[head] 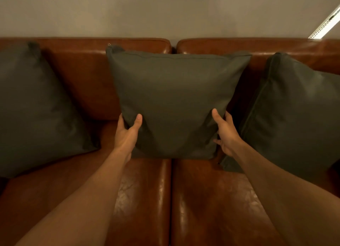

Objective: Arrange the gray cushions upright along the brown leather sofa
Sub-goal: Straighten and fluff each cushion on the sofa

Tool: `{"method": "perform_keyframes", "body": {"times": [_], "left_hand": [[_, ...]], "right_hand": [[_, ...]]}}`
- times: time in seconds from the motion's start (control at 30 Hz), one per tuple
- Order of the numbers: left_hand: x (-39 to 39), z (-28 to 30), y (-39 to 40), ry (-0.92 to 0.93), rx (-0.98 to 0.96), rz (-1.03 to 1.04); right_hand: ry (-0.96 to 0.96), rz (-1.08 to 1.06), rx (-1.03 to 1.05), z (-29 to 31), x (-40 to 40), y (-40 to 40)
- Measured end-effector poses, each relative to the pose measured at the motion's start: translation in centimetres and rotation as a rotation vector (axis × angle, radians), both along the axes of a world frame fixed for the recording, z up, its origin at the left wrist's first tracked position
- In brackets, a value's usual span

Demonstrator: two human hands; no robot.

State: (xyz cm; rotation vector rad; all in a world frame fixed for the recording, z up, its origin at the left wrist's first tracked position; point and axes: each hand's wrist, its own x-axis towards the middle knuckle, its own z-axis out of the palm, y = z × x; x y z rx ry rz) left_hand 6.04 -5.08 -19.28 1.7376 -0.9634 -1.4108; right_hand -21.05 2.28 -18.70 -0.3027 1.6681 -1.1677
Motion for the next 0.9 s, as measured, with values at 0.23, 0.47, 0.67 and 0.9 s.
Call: {"method": "perform_keyframes", "body": {"times": [0.23, 0.47, 0.67, 0.9], "left_hand": [[-0.7, 0.7, 2.9, -0.091, 0.021, 0.050], [-2.8, 1.6, 5.1, -0.156, 0.042, 0.027], [-6.2, 1.8, 6.6, -0.136, 0.041, -0.120], [-12.7, 2.2, 8.9, -0.114, 0.040, -0.267]], "right_hand": [[0.073, 0.104, 0.029, 0.8, -1.1, 2.8], [0.103, 0.137, 0.050, 1.9, -1.5, 5.1], [0.151, 0.113, 0.047, 2.2, -3.0, 7.9], [0.197, 0.046, 0.081, 1.9, -7.1, 11.3]]}}
